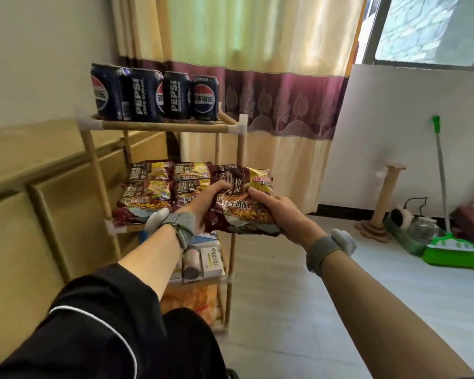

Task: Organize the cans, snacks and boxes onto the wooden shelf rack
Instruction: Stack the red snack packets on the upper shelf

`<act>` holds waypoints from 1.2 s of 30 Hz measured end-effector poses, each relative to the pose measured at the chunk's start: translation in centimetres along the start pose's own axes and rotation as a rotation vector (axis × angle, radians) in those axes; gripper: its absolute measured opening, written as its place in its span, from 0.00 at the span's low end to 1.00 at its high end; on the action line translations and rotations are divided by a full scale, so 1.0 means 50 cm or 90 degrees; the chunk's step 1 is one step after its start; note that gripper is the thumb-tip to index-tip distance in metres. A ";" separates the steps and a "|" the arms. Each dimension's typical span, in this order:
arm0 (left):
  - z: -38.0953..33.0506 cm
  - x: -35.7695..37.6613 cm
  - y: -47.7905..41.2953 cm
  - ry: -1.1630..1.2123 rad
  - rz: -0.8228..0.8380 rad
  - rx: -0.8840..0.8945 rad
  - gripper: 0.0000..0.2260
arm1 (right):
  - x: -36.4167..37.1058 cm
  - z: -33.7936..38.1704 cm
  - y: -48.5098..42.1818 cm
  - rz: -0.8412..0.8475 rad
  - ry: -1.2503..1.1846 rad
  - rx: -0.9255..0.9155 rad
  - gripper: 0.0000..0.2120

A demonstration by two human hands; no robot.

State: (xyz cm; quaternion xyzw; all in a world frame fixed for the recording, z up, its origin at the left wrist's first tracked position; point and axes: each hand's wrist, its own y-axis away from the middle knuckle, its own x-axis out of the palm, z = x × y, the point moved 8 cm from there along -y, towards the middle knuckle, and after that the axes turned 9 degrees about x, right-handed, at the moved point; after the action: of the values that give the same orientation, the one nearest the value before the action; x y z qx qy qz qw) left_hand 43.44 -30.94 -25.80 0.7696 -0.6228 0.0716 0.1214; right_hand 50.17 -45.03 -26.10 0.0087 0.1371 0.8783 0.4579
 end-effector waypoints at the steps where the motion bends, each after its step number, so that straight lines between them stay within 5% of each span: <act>1: -0.003 -0.018 0.011 -0.005 -0.009 -0.008 0.22 | 0.017 0.011 -0.011 -0.008 0.012 -0.018 0.42; 5: -0.027 -0.081 0.037 -0.040 -0.028 -0.004 0.23 | 0.091 0.041 -0.048 -0.030 0.006 -0.043 0.33; 10: -0.037 -0.270 -0.036 -0.107 -0.135 0.012 0.40 | 0.207 0.070 -0.086 0.148 -0.046 0.002 0.25; 13: -0.031 -0.379 -0.103 -0.110 -0.224 0.013 0.48 | 0.240 0.085 -0.111 0.153 -0.032 0.017 0.25; 18: -0.112 -0.312 -0.041 -0.073 -0.229 0.017 0.23 | 0.251 0.121 -0.177 0.030 -0.085 -0.017 0.26; 22: -0.156 -0.337 -0.101 -0.070 -0.251 0.063 0.24 | 0.246 0.141 -0.243 -0.049 -0.082 -0.003 0.23; 26: -0.192 -0.393 -0.177 -0.262 -0.310 0.077 0.31 | 0.250 0.173 -0.338 -0.090 0.005 0.017 0.29; 30: -0.216 -0.420 -0.227 -0.454 -0.365 0.141 0.23 | 0.259 0.192 -0.412 -0.146 0.190 0.010 0.44; 34: -0.188 -0.441 -0.243 -0.680 -0.399 0.083 0.29 | 0.273 0.173 -0.420 -0.218 0.463 0.015 0.38; 36: -0.171 -0.449 -0.241 -0.757 -0.400 0.082 0.30 | 0.274 0.166 -0.415 -0.252 0.481 -0.044 0.31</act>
State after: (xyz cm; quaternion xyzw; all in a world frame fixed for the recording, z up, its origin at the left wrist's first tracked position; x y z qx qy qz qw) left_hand 50.73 -5.12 -24.63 0.8284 -0.3249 -0.3655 -0.2731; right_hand 60.03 -20.80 -24.81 -0.3558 0.2645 0.7192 0.5349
